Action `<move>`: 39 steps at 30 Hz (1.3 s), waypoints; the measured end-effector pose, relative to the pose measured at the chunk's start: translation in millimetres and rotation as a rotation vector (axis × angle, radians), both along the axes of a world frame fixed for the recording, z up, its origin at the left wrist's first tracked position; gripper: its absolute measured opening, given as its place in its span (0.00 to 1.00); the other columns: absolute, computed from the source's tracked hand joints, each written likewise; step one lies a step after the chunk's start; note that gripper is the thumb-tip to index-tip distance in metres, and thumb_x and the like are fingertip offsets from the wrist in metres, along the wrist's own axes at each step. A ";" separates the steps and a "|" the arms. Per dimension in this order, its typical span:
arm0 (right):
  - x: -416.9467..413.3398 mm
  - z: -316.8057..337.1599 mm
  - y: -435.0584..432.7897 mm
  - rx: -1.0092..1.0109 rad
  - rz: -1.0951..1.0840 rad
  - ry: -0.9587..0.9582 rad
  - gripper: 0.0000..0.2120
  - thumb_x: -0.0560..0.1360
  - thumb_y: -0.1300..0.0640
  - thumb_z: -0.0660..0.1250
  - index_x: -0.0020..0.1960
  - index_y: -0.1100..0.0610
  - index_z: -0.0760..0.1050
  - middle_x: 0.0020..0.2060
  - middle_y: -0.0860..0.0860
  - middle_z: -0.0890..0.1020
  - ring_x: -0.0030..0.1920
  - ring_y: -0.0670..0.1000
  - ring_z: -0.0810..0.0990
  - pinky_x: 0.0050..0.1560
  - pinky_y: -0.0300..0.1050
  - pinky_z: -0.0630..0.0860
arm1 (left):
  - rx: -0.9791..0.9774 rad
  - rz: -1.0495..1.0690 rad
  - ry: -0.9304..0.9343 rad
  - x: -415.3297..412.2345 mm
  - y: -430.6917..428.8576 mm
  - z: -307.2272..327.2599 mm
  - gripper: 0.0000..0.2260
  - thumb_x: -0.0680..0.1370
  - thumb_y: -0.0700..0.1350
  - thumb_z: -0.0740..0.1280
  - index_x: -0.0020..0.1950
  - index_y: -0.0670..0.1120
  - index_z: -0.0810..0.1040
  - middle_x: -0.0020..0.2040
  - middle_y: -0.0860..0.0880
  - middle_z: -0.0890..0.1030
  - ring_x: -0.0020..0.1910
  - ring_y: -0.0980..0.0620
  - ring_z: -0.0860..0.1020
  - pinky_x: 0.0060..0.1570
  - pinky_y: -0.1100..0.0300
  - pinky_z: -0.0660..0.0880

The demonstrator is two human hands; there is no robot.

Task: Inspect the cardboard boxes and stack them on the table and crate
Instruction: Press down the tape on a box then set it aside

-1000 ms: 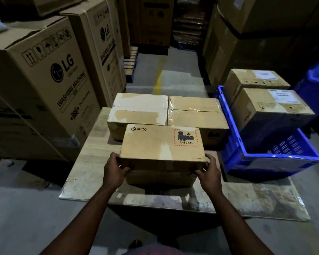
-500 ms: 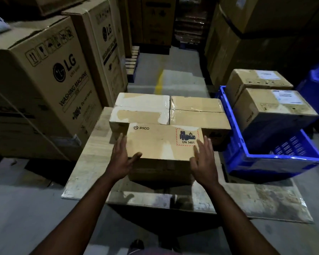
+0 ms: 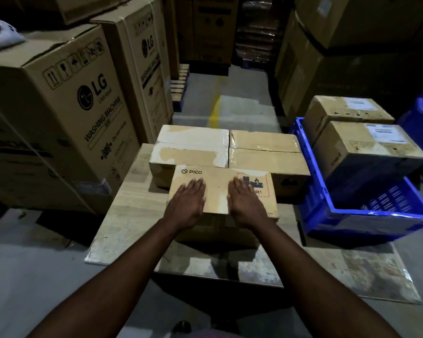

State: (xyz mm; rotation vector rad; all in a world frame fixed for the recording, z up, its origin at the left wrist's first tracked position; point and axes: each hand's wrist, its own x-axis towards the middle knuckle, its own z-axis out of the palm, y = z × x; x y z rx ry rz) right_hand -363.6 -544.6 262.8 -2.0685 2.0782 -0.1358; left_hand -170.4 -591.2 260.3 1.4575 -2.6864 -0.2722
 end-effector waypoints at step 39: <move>-65.4 1.2 17.2 -0.021 -0.681 -0.896 0.14 0.83 0.46 0.56 0.61 0.52 0.74 0.53 0.51 0.84 0.51 0.51 0.82 0.52 0.51 0.80 | 0.396 0.519 0.649 34.5 -25.9 -13.7 0.27 0.77 0.61 0.66 0.72 0.52 0.65 0.66 0.48 0.77 0.63 0.44 0.76 0.59 0.51 0.74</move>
